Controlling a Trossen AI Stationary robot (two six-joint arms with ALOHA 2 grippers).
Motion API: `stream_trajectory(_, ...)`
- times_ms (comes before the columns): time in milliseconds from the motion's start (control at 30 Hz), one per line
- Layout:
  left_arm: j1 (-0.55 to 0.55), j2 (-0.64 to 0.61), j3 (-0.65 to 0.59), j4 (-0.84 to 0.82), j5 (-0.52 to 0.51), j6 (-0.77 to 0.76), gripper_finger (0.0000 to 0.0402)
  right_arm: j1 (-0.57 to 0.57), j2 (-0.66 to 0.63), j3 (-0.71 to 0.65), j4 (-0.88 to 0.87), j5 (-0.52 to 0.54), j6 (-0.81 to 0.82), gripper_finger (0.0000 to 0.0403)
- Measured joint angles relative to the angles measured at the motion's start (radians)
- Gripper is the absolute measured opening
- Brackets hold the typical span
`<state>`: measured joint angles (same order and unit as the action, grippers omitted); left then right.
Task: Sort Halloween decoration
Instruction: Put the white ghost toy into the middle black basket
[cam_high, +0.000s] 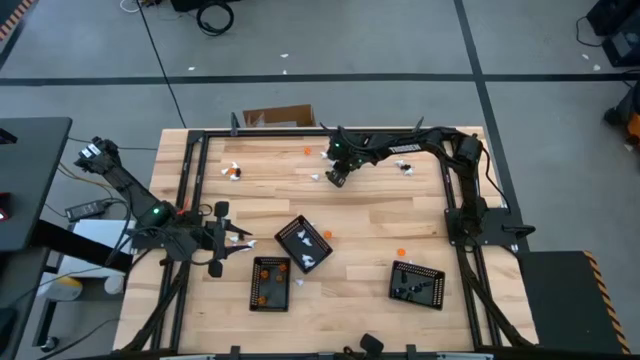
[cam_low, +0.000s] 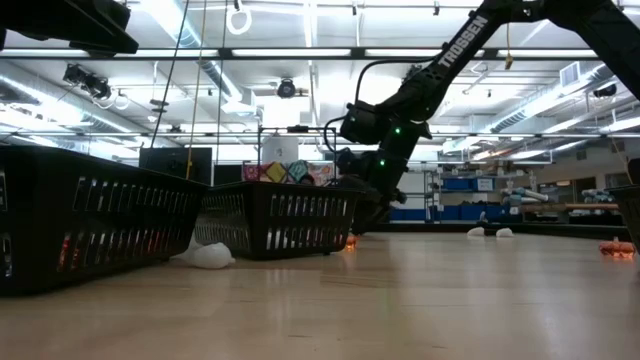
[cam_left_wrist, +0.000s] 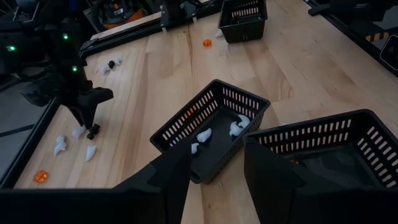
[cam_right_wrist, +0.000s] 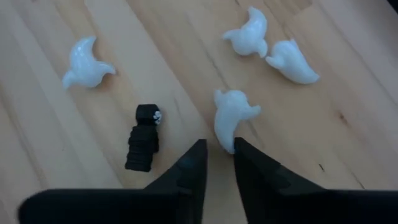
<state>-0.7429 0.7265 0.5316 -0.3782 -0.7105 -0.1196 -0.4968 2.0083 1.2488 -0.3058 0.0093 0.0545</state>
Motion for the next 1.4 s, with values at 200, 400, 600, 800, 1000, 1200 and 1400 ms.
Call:
stream_trajectory(200, 0.0, 0.0, 0.0, 0.0, 0.0, 0.004, 0.0155, 0.004, 0.0, 0.0, -0.001, 0.0, -0.037, 0.0013)
stream_trajectory(400, 0.0, 0.0, 0.0, 0.0, 0.0, 0.004, 0.0155, 0.021, 0.004, 0.068, -0.106, 0.0, -0.056, 0.0008)
stream_trajectory(600, 0.0, 0.0, 0.0, -0.002, 0.0, 0.004, 0.0155, 0.092, 0.002, 0.206, -0.285, 0.01, -0.084, 0.0004)
stream_trajectory(800, 0.0, 0.0, 0.0, -0.006, 0.0, 0.004, 0.0155, 0.162, 0.0, 0.277, -0.383, 0.03, -0.103, 0.0005)
stream_trajectory(1000, -0.001, 0.0, 0.0, -0.005, 0.0, -0.017, 0.0155, 0.176, 0.0, 0.312, -0.613, 0.054, -0.073, 0.0044)
stream_trajectory(1200, -0.001, 0.0, 0.0, -0.004, 0.0, -0.022, 0.0155, 0.181, -0.055, 0.322, -0.882, 0.077, -0.017, 0.0072)
stream_trajectory(1400, 0.0, 0.0, 0.0, 0.0, 0.0, 0.007, 0.0155, 0.221, -0.216, 0.322, -0.907, 0.089, 0.054, 0.007)
